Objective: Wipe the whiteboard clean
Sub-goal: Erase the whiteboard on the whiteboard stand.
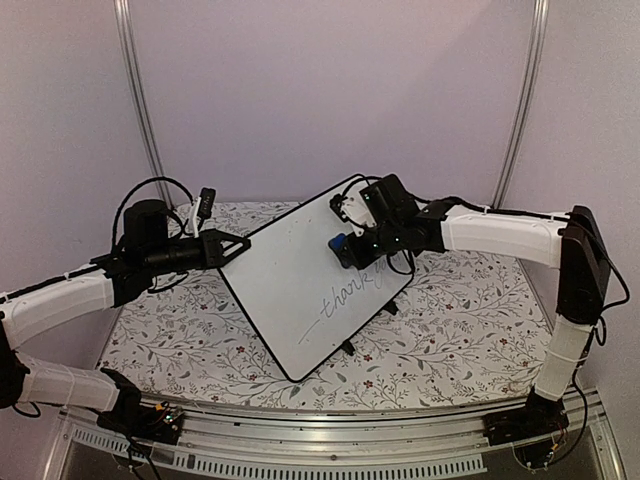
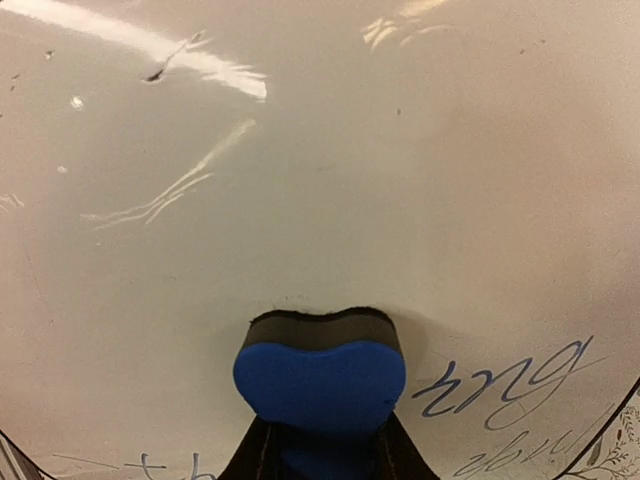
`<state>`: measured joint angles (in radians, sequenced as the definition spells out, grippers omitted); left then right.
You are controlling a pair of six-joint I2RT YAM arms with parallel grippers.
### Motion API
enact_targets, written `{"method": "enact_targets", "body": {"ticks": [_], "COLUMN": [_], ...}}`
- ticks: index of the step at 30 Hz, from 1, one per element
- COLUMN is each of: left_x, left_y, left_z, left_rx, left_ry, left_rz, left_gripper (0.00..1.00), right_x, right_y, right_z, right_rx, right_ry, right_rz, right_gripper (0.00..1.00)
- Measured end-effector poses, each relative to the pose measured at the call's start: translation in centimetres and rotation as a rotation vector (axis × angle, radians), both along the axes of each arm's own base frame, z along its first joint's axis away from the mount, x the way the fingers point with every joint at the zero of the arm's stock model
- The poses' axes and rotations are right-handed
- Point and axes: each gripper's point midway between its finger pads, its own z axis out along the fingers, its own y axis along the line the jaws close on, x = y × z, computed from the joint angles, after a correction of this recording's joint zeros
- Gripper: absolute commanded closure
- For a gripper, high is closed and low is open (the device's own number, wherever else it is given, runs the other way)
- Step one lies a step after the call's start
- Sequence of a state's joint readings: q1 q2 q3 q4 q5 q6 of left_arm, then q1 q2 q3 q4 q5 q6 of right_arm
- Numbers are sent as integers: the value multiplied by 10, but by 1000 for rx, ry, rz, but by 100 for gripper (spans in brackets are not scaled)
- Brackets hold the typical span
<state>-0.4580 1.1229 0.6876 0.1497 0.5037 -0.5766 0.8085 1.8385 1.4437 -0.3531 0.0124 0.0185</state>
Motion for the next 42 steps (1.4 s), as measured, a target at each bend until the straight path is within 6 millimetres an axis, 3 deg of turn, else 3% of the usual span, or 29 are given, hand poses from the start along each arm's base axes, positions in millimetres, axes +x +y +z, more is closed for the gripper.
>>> {"method": "enact_targets", "body": {"ticks": [10,16,20,28,35,42], "left_x": [0,0,0,-1,0,0], "left_y": [1,0,0,0,0,0], "left_z": [-1,-1,-1,0,0,-1], "left_rx": [1,0,0,-1,1,1], "left_ry": [9,8,7,-2,-4,3], "left_rz": [5,4,2,-4,-5,1], "left_gripper": [100,100,100,100,100,100], "right_x": [2,-18,-24,-21,7,9], "right_y": [1,-18,-22,-19,-5,-6], "right_z": [-2,-31,-37,-27,7,1], "right_rx": [9,-36,-46,-59,-19,-11], "right_ry": [-6,48,65,75,15,16], "right_rz": [23,29,34,39,29,28], "right_gripper": [100,100,100,100,100,100]}}
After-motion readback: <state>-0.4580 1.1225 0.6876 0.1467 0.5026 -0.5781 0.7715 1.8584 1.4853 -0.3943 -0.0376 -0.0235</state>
